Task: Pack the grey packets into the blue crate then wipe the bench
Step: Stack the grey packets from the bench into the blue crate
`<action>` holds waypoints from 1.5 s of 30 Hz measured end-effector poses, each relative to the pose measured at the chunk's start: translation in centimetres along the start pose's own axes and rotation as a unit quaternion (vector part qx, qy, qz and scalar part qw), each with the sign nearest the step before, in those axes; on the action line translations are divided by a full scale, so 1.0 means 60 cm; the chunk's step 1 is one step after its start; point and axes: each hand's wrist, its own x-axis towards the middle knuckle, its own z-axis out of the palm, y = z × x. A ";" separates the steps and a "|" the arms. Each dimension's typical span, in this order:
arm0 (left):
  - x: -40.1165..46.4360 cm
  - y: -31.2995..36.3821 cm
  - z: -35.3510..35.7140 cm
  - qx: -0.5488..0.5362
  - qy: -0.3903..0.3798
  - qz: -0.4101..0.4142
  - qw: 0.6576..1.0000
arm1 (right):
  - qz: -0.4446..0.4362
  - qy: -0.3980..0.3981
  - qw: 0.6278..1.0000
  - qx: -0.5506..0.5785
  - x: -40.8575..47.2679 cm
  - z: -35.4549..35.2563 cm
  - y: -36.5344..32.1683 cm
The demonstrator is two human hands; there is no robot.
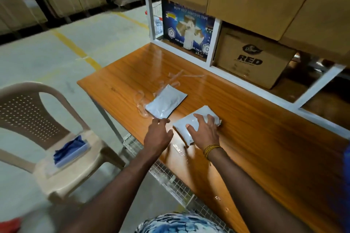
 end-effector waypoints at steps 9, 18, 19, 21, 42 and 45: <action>0.124 0.011 0.015 0.157 -0.018 0.056 0.986 | -0.057 -0.135 0.982 -0.116 0.072 0.032 0.028; 0.134 0.024 0.049 0.232 -0.050 0.124 0.963 | -0.015 -0.036 0.995 -0.087 0.087 0.017 0.078; 0.127 0.027 0.053 0.234 -0.049 0.139 0.961 | -0.006 -0.024 0.995 -0.095 0.086 0.018 0.080; 0.122 0.033 0.058 0.235 -0.044 0.169 0.956 | 0.013 0.010 0.991 -0.132 0.075 0.019 0.082; 0.137 0.032 0.044 0.207 -0.089 0.199 0.954 | 0.228 0.068 0.962 -0.130 -0.012 0.030 0.043; 0.130 0.035 0.033 0.192 -0.080 0.221 0.953 | 0.233 0.072 0.963 -0.116 -0.015 0.027 0.036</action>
